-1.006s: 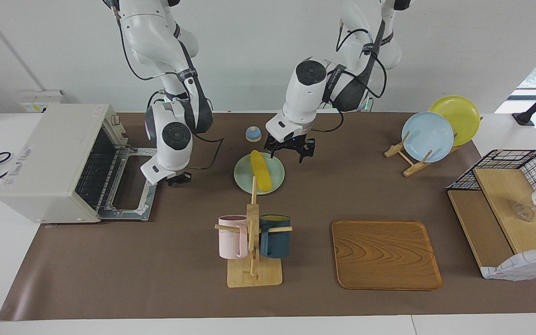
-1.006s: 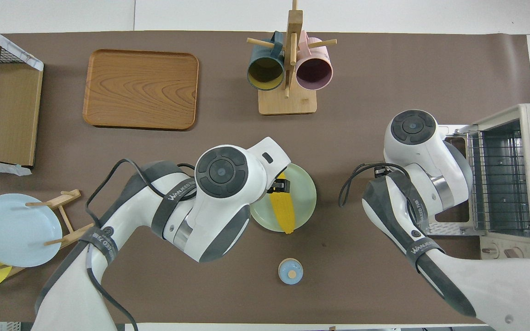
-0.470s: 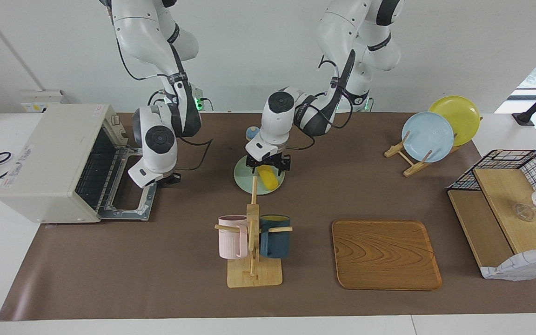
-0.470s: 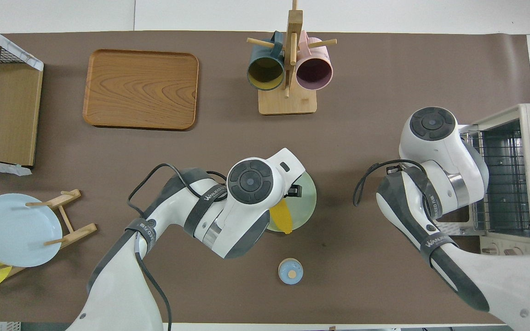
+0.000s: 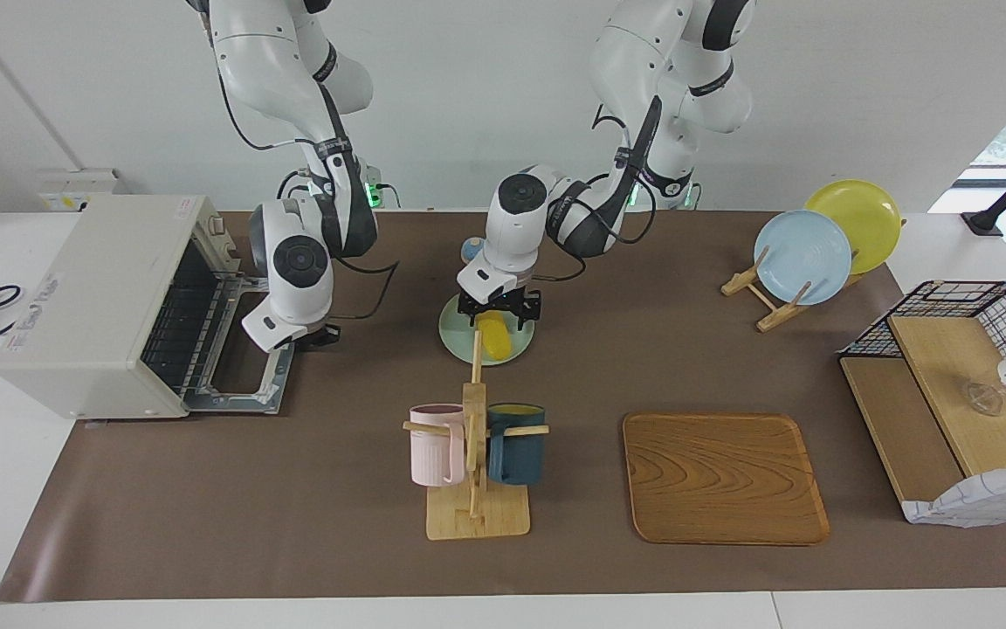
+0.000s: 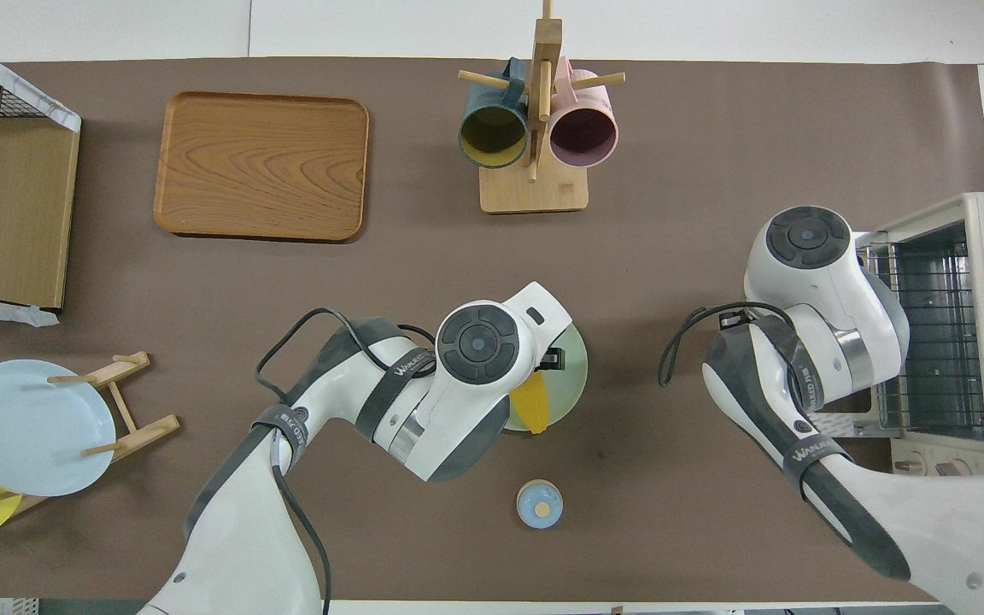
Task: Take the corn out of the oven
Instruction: 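Grasp the yellow corn with the left gripper while the right gripper withdraws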
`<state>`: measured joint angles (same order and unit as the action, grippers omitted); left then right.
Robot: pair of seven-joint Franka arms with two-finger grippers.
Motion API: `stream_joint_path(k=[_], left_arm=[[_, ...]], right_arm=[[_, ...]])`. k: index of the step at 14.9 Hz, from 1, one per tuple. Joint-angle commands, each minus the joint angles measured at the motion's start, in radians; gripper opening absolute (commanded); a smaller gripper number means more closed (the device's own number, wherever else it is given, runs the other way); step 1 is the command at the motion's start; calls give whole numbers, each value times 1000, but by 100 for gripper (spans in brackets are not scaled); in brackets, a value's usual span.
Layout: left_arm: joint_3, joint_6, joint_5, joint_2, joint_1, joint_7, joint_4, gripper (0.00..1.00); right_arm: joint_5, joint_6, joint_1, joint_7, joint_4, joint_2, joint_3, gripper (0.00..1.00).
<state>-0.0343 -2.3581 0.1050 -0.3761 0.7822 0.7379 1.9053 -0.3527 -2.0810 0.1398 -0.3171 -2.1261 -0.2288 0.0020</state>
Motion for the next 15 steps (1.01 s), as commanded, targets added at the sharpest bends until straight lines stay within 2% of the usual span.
stream_joint_path(k=[1, 3, 5, 9, 10, 11, 12, 15], left_arm=[[19, -20, 10, 0, 22, 49, 9, 100], [19, -21, 10, 0, 22, 49, 8, 99], [19, -35, 10, 0, 20, 49, 9, 81], [19, -32, 10, -1, 11, 49, 9, 25], [19, -29, 10, -1, 9, 49, 6, 5], [19, -24, 10, -1, 6, 54, -2, 0], [20, -20, 12, 5, 6, 57, -9, 0], [27, 156, 12, 52, -46, 51, -113, 0]], right_arm=[[-83, 77, -16, 35, 4, 40, 6, 2], [-92, 130, -16, 42, 27, 49, 6, 2], [-101, 166, -28, 99, 52, 77, 6, 2], [-98, 248, -68, 199, 75, 161, 6, 3], [-92, 269, -66, 199, 75, 172, 6, 4], [-89, 286, -69, 205, 77, 192, 6, 8], [-89, 294, -77, 229, 78, 209, 6, 9], [-86, 320, -117, 328, 97, 236, 4, 9]])
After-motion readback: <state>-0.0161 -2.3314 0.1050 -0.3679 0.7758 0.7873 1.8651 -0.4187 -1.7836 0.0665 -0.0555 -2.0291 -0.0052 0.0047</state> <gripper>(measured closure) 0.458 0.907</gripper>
